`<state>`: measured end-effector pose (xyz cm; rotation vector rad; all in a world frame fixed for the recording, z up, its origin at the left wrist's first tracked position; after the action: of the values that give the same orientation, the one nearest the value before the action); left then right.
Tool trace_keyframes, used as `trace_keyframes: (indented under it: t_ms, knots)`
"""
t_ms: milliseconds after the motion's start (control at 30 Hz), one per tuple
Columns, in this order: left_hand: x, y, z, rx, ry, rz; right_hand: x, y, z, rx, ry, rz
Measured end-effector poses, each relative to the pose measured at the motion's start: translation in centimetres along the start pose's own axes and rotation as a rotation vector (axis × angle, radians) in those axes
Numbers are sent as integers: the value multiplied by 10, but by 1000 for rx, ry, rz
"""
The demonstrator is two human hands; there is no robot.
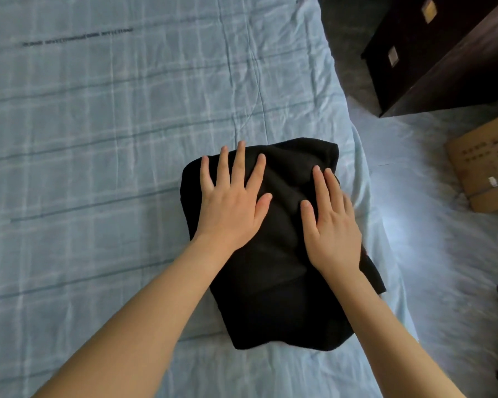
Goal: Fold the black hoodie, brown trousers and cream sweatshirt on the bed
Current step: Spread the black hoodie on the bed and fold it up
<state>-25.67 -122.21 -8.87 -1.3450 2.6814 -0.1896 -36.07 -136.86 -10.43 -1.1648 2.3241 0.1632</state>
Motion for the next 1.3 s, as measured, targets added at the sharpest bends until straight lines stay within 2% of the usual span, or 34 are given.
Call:
trace_keyframes:
  t_ms: [167,267,300,333,400,433,500,567,700,900,1033,1300]
  knots:
    - [-2,-2,-4,-36,43,-12,-1,-4,4,-93,67,29]
    - [-6,8,-37,83,203,11,-5,-1,-7,-156,44,31]
    - [-12,17,-49,131,267,-35,-5,0,-11,-175,36,41]
    - [-23,32,-56,165,330,-150,-3,2,-16,-189,17,67]
    - [-54,76,-55,175,573,-558,2,5,-31,-207,-17,119]
    - [-59,100,-45,133,787,-752,4,7,-35,-231,3,114]
    - [-49,128,-23,29,1208,-933,10,15,-36,-313,54,92]
    - [-42,133,-8,-37,1317,-925,16,21,-33,-383,1,137]
    - [-47,131,7,-117,1350,-947,12,18,-30,-445,-161,195]
    - [-70,127,-26,-131,1474,-957,-15,44,-47,-598,-532,490]
    - [-90,152,-79,-162,1503,-957,-55,90,-89,-539,-677,528]
    - [-149,226,-244,-153,1520,-788,-165,192,-210,-323,-768,397]
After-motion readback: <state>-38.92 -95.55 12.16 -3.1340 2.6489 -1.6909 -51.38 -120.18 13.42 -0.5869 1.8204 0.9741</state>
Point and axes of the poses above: each hand's wrist, its own y-axis away from the middle knuckle, its own z-axis out of the palm, x = y × z, the point moved 10 cm from there along -y, towards the middle knuckle, and after that the axes turned 14 degrees about x, right-handed, at the moved point
